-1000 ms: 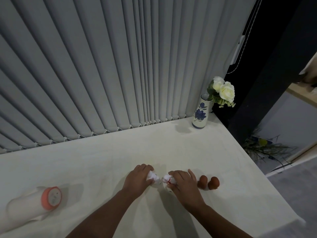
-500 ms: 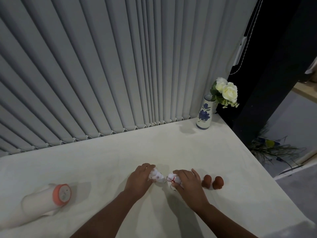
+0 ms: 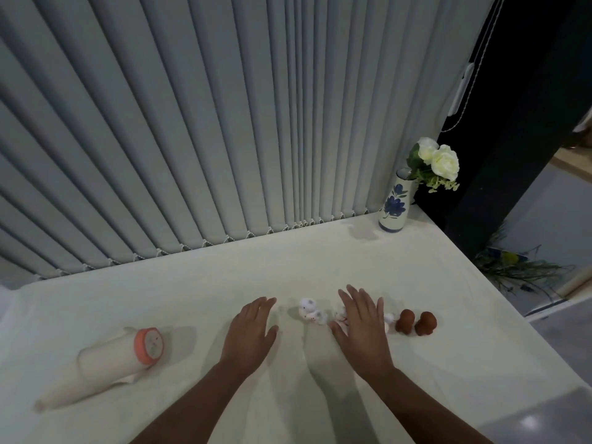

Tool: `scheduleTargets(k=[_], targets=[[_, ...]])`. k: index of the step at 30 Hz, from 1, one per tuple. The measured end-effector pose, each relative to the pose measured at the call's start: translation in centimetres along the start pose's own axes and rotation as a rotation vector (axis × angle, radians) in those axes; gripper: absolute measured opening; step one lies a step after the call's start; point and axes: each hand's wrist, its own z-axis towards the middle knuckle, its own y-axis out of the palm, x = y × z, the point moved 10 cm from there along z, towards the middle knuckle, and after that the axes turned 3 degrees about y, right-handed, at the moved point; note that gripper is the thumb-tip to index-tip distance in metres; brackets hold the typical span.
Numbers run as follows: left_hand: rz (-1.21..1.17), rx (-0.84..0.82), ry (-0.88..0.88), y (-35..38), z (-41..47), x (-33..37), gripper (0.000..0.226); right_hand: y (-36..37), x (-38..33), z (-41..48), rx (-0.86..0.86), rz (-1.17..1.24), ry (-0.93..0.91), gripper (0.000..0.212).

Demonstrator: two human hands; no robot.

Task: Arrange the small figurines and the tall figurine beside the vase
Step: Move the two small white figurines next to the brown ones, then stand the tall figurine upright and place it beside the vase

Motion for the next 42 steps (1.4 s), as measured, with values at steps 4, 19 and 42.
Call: scheduleTargets(k=[4, 19, 42], targets=[[0.024, 0.046, -0.002, -2.8, -2.3, -3.3, 0.051, 0.2, -4.8, 0.0, 0.019, -0.030, 0.028, 0.050], [0.056, 0.255, -0.307, -14.9, -16.8, -23.1, 0.048, 10.8, -30.9, -4.4, -0.145, 0.129, -0.309, 0.049], [-0.208, 0.112, -0.446, -13.9, -20.2, -33.8, 0.080, 20.0, -42.7, -2.8, -0.348, -0.106, -0.624, 0.061]])
